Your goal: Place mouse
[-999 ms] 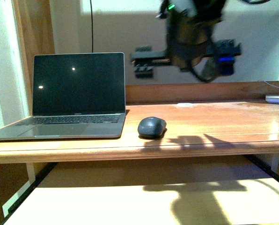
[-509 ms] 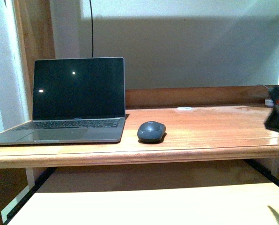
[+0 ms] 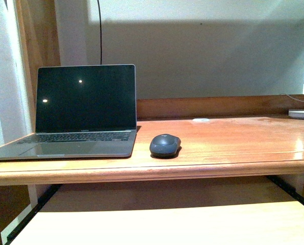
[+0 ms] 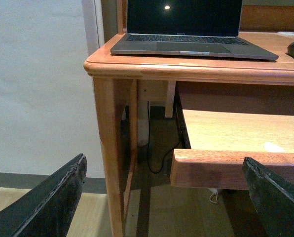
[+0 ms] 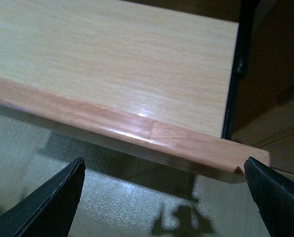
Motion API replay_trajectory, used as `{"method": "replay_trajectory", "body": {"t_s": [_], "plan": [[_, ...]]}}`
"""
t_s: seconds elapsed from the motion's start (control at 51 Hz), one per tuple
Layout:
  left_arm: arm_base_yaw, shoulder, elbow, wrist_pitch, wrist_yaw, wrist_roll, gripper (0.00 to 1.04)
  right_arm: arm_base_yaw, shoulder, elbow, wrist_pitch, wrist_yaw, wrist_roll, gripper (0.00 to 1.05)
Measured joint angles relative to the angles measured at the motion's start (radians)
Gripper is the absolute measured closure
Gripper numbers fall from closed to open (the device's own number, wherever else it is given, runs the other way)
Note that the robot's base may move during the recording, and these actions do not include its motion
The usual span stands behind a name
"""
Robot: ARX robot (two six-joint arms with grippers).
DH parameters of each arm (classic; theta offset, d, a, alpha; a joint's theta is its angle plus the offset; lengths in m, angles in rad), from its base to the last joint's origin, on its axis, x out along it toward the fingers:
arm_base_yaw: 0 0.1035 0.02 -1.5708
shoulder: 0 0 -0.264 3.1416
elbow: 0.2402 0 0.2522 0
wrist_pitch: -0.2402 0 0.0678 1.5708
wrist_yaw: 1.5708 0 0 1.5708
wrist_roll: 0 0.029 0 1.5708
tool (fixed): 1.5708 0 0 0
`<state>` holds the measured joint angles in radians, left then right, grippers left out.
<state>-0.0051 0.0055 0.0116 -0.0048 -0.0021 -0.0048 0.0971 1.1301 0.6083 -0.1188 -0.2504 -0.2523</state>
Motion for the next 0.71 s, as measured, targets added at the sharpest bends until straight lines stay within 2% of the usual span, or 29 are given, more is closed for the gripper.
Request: {"method": "replay_trajectory", "body": {"t_s": [0.705], "plan": [[0.000, 0.000, 0.000, 0.000, 0.000, 0.000, 0.08, 0.267, 0.116, -0.104, 0.181, 0.104, 0.064, 0.07]]}}
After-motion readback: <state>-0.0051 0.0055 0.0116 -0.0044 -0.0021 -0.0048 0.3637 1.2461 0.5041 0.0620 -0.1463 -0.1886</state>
